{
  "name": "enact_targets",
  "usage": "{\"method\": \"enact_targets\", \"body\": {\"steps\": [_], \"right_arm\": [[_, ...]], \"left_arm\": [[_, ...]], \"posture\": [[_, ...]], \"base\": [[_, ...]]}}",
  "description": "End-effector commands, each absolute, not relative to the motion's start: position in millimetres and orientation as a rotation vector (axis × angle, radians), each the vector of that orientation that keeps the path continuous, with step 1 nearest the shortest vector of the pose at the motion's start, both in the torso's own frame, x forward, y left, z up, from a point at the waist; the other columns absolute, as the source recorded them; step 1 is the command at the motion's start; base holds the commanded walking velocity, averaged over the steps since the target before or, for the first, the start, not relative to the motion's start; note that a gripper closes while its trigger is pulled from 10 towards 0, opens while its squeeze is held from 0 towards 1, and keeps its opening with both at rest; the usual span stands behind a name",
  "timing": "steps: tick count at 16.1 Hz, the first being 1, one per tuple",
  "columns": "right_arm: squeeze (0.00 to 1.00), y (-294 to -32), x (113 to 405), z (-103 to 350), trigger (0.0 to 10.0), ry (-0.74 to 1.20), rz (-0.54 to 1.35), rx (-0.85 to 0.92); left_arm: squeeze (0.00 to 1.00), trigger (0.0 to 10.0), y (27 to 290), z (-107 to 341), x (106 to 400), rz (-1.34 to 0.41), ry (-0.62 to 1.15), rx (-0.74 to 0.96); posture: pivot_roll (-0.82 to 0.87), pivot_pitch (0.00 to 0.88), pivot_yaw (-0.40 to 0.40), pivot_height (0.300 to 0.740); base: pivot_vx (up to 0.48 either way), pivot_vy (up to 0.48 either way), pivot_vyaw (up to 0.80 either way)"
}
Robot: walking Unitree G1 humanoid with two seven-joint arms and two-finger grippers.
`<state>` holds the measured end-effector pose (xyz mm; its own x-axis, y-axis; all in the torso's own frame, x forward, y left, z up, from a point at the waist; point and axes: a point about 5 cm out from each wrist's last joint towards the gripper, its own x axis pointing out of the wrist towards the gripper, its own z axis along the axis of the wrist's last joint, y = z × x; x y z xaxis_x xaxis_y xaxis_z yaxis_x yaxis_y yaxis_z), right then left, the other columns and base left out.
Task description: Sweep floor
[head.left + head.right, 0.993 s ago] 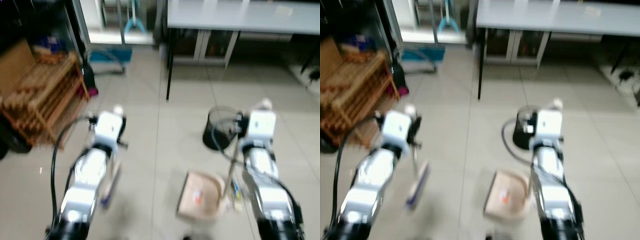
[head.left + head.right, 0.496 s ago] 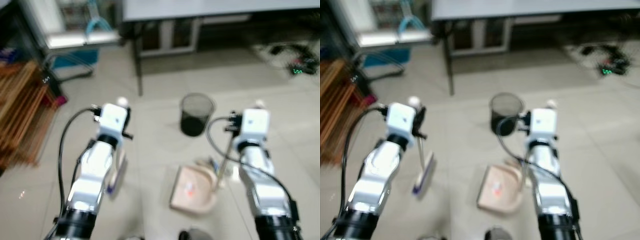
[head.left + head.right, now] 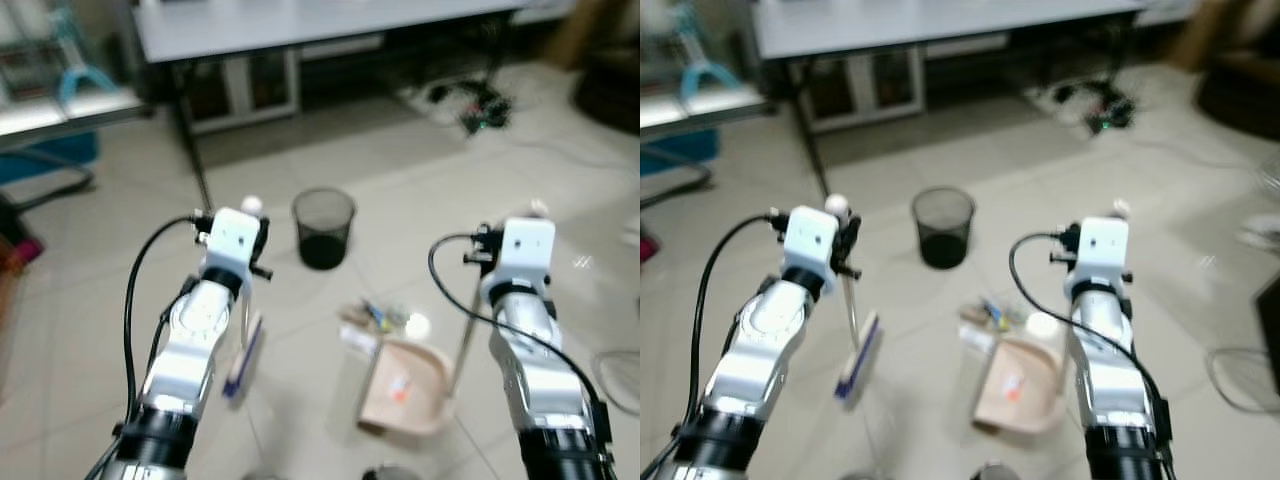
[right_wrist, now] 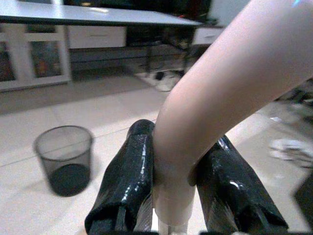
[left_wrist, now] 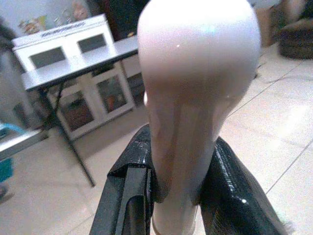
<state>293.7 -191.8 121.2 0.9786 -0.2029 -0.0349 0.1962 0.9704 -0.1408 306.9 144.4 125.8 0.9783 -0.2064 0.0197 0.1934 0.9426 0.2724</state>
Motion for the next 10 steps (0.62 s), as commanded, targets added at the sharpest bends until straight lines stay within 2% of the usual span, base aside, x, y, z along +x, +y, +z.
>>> {"method": "enact_targets", "body": {"steps": [1,10], "right_arm": [[0.0,-186.0,296.0,124.5,10.0,0.038,-0.188,-0.121],[0.0,-189.6,287.1,109.5,10.0,0.089,-0.236,-0.087]], "left_arm": [[0.0,10.0,149.0,137.6,311.6,-0.187,-0.098,0.298],[0.0,10.0,149.6,135.9,317.0,-0.198,-0.099,0.306]], "posture": [[-0.02,0.002,0.036,0.74],[-0.03,0.0,0.058,0.74]], "base": [[0.0,0.405,-0.8],[0.0,0.408,-0.79]]}}
